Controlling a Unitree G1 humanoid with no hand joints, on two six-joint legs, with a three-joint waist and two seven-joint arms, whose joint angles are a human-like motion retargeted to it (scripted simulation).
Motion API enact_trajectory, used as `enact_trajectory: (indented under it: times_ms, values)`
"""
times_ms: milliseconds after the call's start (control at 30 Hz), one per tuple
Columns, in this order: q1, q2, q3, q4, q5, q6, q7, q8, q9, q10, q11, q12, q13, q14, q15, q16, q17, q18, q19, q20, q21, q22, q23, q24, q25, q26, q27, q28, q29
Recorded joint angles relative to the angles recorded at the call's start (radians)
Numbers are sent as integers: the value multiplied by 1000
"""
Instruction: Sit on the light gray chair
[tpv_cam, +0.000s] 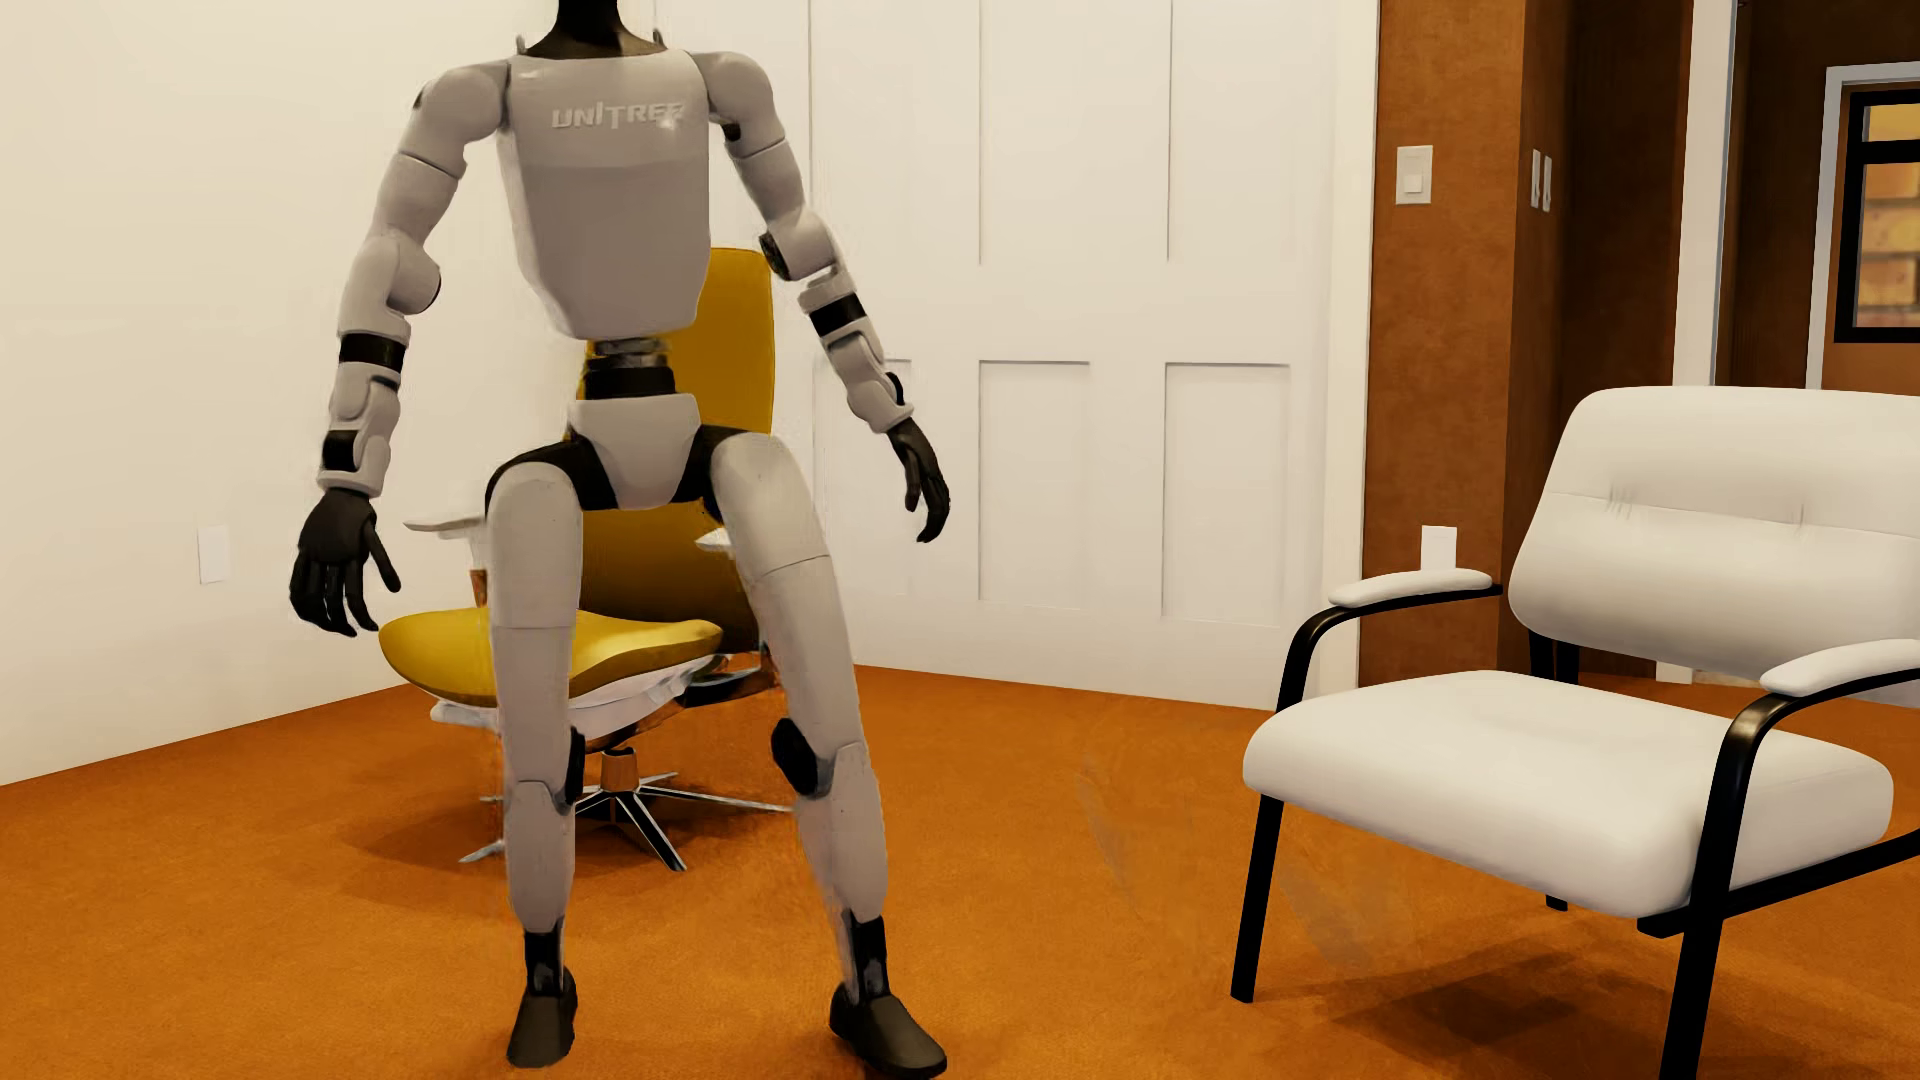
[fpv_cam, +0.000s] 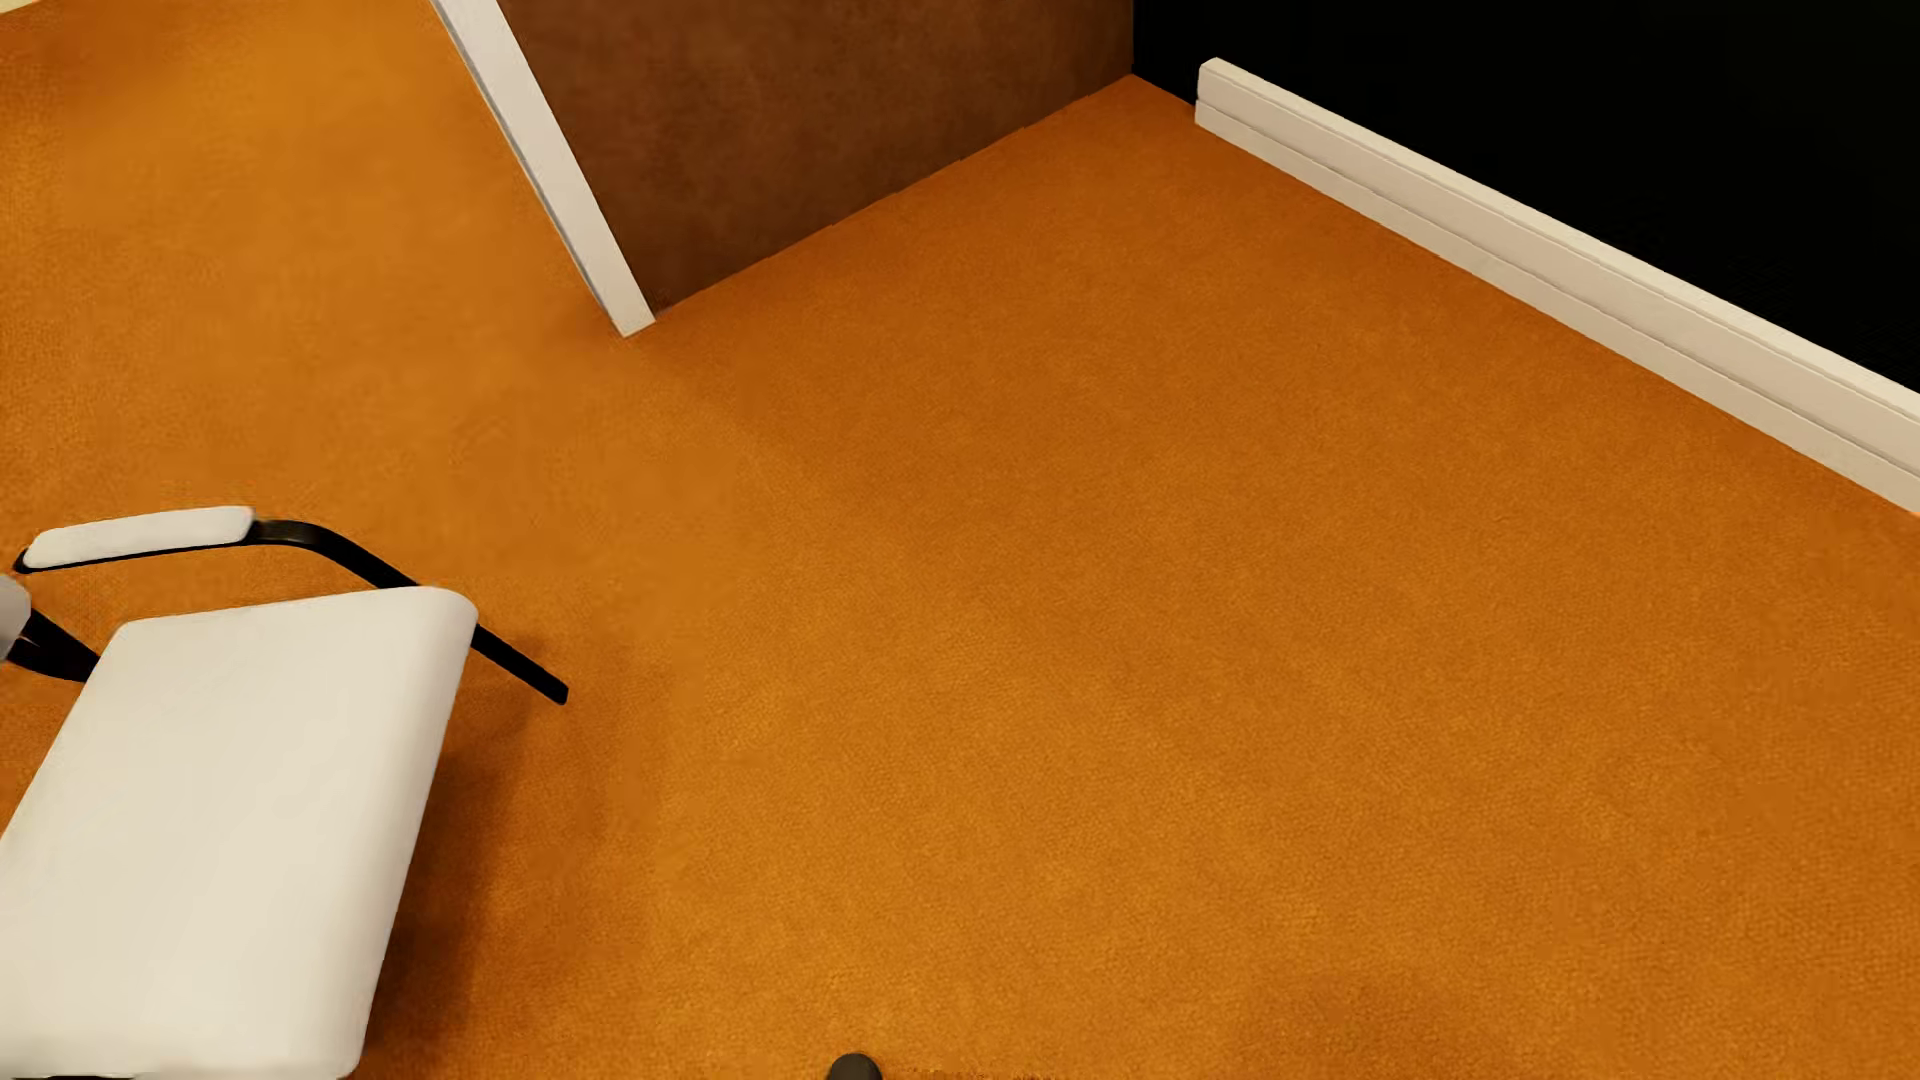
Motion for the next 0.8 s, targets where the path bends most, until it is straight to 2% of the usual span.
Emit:
enact_trajectory:
  times_ms: [33, 67, 100, 133, 200, 267, 300, 333, 367, 433, 500, 567, 600, 633, 733, 767, 800]
  values:
    - [-37, 5, 9, -32, 7, 8, -20, 0, -58, 19, -31, 46, 31, -34, -50, -2, 9, -16, 78, -19, -15, -34, 4, -50, 80, 84, 24, -22, -62]
    - [-24, 15, 8, -52, 0, 7, -14, -6, -62, 0, -13, 56, 34, -19, -41, 0, 9, -6, 84, -17, -14, -38, -11, -41, 82, 83, 21, -28, -66]
    - [-18, 12, 9, -79, -31, -5, -36, -7, -64, -27, 41, 62, 34, 52, -42, 2, 13, -29, 109, -34, -19, -35, -17, -46, 100, 79, 15, -23, -87]
    - [-17, 7, 9, -111, -71, -15, -65, -2, -64, -13, 107, 66, 35, 53, -40, 4, 18, -17, 152, -65, -20, -32, -11, -44, 121, 73, 11, -27, -103]
    - [44, -36, 2, -157, -149, -12, -45, -3, -51, -41, 307, 78, 44, 48, 17, 7, 1, 32, 236, -85, -12, -44, -29, -36, 154, 71, 17, -21, -86]
    - [117, -146, -20, -184, -191, -12, -47, 48, -36, -105, 533, 75, 25, 52, 63, 21, 12, 83, 261, -76, -12, -52, -27, -45, 154, 79, 27, -19, -92]
    - [159, -198, -36, -190, -177, -14, -55, 88, -23, -135, 617, 67, 22, 53, 42, 33, 27, 91, 259, -90, -13, -52, -29, -61, 171, 86, 27, -17, -105]
    - [195, -245, -55, -197, -137, -13, -64, 133, -16, -163, 670, 63, 22, 52, 1, 42, 39, 96, 211, -107, -3, -51, -30, -67, 189, 95, 28, -17, -100]
    - [219, -299, -72, -200, -97, -15, -70, 175, -9, -169, 703, 55, 19, 40, -35, 50, 46, 100, 176, -132, -4, -50, -32, -73, 171, 94, 27, -17, -81]
    - [236, -428, -102, -203, -33, -26, -67, 234, -2, -137, 707, 29, 18, -1, -59, 67, 58, 108, 213, -168, -28, -58, -43, -71, 127, 91, 22, -25, -52]
    - [287, -522, -117, -210, 35, -30, -77, 268, 1, -162, 582, 8, 19, -27, -79, 74, 64, 113, 196, -194, -28, -73, -36, -76, 129, 94, 24, -22, -46]
    - [332, -561, -129, -219, 69, -32, -70, 248, 2, -179, 357, -17, 19, -50, -62, 72, 58, 111, 198, -221, -57, -91, -25, -68, 110, 82, 22, -21, -38]
    - [360, -568, -131, -224, 85, -32, -66, 235, 5, -185, 269, -25, 24, -70, -59, 71, 54, 119, 168, -231, -73, -105, -25, -63, 109, 84, 27, -28, -31]
    - [399, -565, -132, -230, 93, -32, -59, 222, 12, -190, 218, -30, 27, -86, -48, 70, 49, 123, 162, -238, -82, -115, -20, -58, 108, 80, 32, -30, -26]
    - [493, -540, -135, -248, 85, -27, -34, 196, -7, -154, 246, -3, 52, -127, 51, 68, 38, 127, 250, -233, -113, -133, -14, -40, 108, 72, 38, -33, -21]
    - [485, -501, -135, -239, 93, -18, -19, 184, -27, -76, 222, 14, 68, -150, 67, 69, 33, 120, 208, -221, -140, -138, -21, -30, 96, 73, 42, -40, -8]
    - [442, -482, -133, -215, 110, -3, -12, 205, -38, 62, 232, 23, 73, -152, 72, 66, 35, 75, 186, -203, -140, -128, -20, -28, 96, 72, 38, -37, -16]
